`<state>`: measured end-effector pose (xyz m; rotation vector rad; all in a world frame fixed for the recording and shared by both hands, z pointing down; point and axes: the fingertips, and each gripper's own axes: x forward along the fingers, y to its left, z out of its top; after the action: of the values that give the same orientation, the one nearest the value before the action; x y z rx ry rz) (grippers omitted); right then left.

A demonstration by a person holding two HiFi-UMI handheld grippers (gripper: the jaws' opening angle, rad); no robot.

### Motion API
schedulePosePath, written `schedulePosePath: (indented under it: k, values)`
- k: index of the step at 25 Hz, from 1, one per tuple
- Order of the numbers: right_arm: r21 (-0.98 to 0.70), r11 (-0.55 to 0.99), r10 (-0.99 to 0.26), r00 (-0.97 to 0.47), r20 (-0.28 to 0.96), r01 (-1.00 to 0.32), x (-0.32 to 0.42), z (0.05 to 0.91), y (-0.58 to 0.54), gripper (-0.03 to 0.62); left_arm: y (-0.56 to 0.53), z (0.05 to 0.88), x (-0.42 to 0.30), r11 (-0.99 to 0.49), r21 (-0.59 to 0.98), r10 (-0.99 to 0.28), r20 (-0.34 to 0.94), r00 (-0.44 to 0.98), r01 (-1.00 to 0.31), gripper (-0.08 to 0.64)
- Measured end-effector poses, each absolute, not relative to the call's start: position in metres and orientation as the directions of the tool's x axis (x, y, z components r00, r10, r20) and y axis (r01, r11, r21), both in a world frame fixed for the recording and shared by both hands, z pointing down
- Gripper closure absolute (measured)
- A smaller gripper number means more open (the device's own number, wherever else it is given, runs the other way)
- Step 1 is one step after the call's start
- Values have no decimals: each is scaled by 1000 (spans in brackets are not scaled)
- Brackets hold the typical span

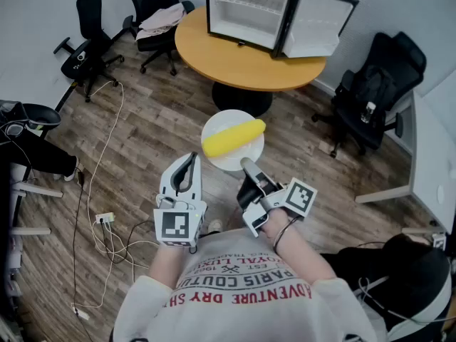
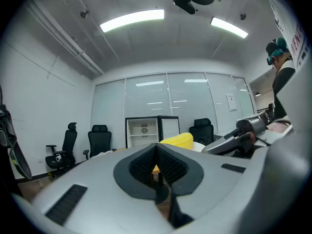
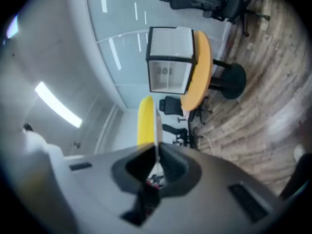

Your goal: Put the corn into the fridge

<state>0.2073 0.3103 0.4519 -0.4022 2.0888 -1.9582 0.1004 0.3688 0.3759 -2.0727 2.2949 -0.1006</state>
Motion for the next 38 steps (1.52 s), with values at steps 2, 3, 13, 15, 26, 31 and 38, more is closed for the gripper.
schedulePosePath:
  k: [2,3,13,15,26,31,38]
  values:
    - [-998,57,-365,-931,7,-30,208,453,311,551,369,376,102,104,-73,-994,10,-105,-992,534]
    - [-998,57,-365,-931,8,-31,208,453,311,551,370,376,102,105,-71,-994,10,-106,-992,534]
    - [-998,60,-384,-923,10,-36,208,459,309,551,367,385,102,72,-62,-997,19,-73,-995,534]
    - [-998,51,-393,-919,9,-32,208,463,308,551,366,390,101,65,-52,-998,22,-67,-997,534]
    - [-998,2,-413,-908,61,-68,130,469,312,551,363,388,23,28,-24,-999,37,-29,-999,534]
    - [-997,-7,-389,-918,74,-78,117,476,290,551,344,395,9,66,7,-997,52,-66,-998,534]
    - [-999,-14,-337,-940,52,-51,88,479,226,551,287,402,-14,115,-28,-991,60,-117,-993,534]
